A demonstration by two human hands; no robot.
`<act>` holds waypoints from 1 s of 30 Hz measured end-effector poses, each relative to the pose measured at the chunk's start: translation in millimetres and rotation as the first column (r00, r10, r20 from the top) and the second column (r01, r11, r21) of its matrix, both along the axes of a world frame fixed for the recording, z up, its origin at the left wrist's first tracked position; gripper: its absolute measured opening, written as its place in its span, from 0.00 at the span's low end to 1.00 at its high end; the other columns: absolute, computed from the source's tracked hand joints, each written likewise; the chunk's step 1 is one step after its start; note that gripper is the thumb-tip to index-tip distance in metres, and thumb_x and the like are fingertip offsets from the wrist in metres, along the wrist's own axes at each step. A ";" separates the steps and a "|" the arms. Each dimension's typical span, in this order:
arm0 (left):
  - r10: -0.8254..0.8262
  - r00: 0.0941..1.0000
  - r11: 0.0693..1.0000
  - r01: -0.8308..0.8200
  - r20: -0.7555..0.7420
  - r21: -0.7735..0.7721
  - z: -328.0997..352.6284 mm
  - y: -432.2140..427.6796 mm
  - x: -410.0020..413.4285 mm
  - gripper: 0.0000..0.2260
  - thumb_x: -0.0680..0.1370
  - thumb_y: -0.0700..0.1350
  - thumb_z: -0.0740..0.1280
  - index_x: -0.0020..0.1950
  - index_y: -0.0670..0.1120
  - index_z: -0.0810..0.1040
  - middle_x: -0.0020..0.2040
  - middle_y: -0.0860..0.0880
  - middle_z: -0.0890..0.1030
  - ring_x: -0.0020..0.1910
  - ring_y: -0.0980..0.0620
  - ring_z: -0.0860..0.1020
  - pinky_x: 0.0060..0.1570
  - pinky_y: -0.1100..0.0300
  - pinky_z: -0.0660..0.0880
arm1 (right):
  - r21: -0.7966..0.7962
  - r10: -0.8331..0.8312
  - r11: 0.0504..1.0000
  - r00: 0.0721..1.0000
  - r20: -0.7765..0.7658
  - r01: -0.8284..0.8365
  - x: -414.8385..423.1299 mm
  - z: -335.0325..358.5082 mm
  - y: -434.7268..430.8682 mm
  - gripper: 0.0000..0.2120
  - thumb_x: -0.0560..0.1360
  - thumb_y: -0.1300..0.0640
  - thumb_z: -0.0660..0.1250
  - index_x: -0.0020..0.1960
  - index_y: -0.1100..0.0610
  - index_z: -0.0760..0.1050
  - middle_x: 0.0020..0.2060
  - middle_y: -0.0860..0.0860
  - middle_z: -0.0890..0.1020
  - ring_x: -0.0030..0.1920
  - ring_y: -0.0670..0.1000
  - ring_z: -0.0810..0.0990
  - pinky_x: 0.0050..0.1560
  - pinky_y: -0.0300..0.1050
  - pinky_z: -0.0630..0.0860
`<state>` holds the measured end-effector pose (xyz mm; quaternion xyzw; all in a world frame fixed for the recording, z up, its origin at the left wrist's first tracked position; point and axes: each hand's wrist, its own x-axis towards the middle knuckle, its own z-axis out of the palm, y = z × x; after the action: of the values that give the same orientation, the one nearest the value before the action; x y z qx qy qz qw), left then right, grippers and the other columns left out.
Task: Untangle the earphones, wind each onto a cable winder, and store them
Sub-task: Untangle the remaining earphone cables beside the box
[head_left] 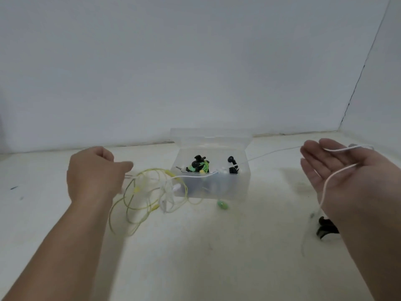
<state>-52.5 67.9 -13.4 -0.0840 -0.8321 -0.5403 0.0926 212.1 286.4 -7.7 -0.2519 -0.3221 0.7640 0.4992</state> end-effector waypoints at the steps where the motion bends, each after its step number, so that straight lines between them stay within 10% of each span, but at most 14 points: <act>1: 0.029 0.998 0.985 -0.039 -0.061 -0.166 -1.5 -0.7 -1.7 0.15 0.67 0.37 0.76 0.34 0.46 0.69 0.29 0.53 0.75 0.31 0.48 0.77 0.34 0.56 0.68 | 0.018 -0.019 1.000 1.000 -0.014 0.019 0.4 0.2 1.3 0.17 0.81 0.59 0.53 0.53 0.62 0.79 0.49 0.58 0.86 0.52 0.53 0.86 0.57 0.48 0.79; 4: 0.006 0.960 0.877 -0.139 -0.280 -0.461 -5.8 5.9 4.6 0.14 0.68 0.37 0.75 0.50 0.49 0.78 0.51 0.44 0.76 0.53 0.39 0.74 0.47 0.48 0.72 | 0.092 -0.011 0.996 0.998 -0.060 0.016 -2.0 2.8 0.2 0.13 0.76 0.62 0.55 0.52 0.64 0.77 0.55 0.61 0.84 0.51 0.55 0.86 0.61 0.51 0.76; 8: -0.318 0.681 0.946 0.189 -0.659 -0.262 -1.0 25.3 45.5 0.14 0.72 0.44 0.74 0.56 0.46 0.79 0.53 0.48 0.77 0.53 0.46 0.75 0.56 0.53 0.71 | 0.194 0.237 0.955 0.970 -0.052 -0.223 -10.6 3.2 -16.0 0.13 0.63 0.60 0.60 0.41 0.66 0.79 0.45 0.66 0.83 0.51 0.64 0.85 0.57 0.57 0.81; 13: -0.808 0.508 0.574 0.564 -0.298 -0.593 -24.1 49.2 84.1 0.28 0.78 0.58 0.67 0.76 0.57 0.64 0.70 0.62 0.69 0.70 0.62 0.63 0.67 0.73 0.56 | 0.307 0.529 0.824 0.840 -0.120 -0.476 -11.5 -4.1 -26.6 0.18 0.67 0.57 0.55 0.34 0.65 0.80 0.33 0.62 0.80 0.44 0.63 0.83 0.53 0.58 0.81; 17: -0.824 0.496 0.542 0.551 -0.273 -0.634 -27.3 48.9 74.5 0.28 0.76 0.53 0.71 0.75 0.58 0.66 0.70 0.62 0.69 0.69 0.64 0.62 0.70 0.68 0.56 | 0.274 0.553 0.826 0.803 -0.221 -0.493 -5.9 -4.6 -16.3 0.23 0.78 0.58 0.48 0.54 0.72 0.75 0.51 0.67 0.79 0.64 0.67 0.73 0.75 0.61 0.55; 20: -0.837 0.479 0.510 0.510 -0.264 -0.692 -28.8 49.0 68.7 0.31 0.73 0.55 0.75 0.74 0.59 0.69 0.66 0.60 0.71 0.65 0.59 0.66 0.65 0.67 0.60 | 0.322 0.602 0.795 0.738 -0.306 -0.514 -2.9 -6.8 -8.3 0.22 0.77 0.57 0.48 0.47 0.68 0.78 0.44 0.63 0.81 0.62 0.63 0.77 0.74 0.57 0.60; 22: -0.824 0.499 0.530 0.509 -0.270 -0.678 -31.5 48.6 65.3 0.29 0.72 0.52 0.76 0.71 0.60 0.72 0.62 0.59 0.72 0.61 0.58 0.68 0.62 0.64 0.64 | 0.297 0.617 0.785 0.651 -0.442 -0.543 0.5 -0.4 -9.7 0.21 0.75 0.58 0.49 0.39 0.66 0.78 0.36 0.59 0.81 0.55 0.59 0.81 0.69 0.56 0.68; 26: -0.702 0.598 0.696 0.462 -0.387 -0.550 -30.5 48.6 60.2 0.12 0.74 0.47 0.66 0.54 0.57 0.83 0.50 0.56 0.80 0.49 0.52 0.78 0.49 0.54 0.74 | 0.047 0.211 0.976 0.854 -0.476 -0.215 1.2 15.7 -20.3 0.10 0.67 0.61 0.56 0.28 0.57 0.70 0.26 0.50 0.72 0.37 0.53 0.83 0.48 0.52 0.82; 30: -0.486 0.719 0.874 0.415 -0.497 -0.253 -24.7 45.7 57.2 0.06 0.77 0.50 0.63 0.51 0.58 0.78 0.37 0.55 0.82 0.38 0.51 0.80 0.41 0.51 0.77 | 0.105 0.116 0.986 0.988 0.101 -0.127 -6.8 14.7 -18.8 0.14 0.73 0.67 0.55 0.31 0.63 0.72 0.24 0.56 0.74 0.31 0.59 0.79 0.39 0.52 0.83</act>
<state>4.8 113.7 -38.0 -0.4402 -0.7562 -0.4469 0.1861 205.3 267.6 7.0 -0.2392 -0.4021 0.7611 0.4493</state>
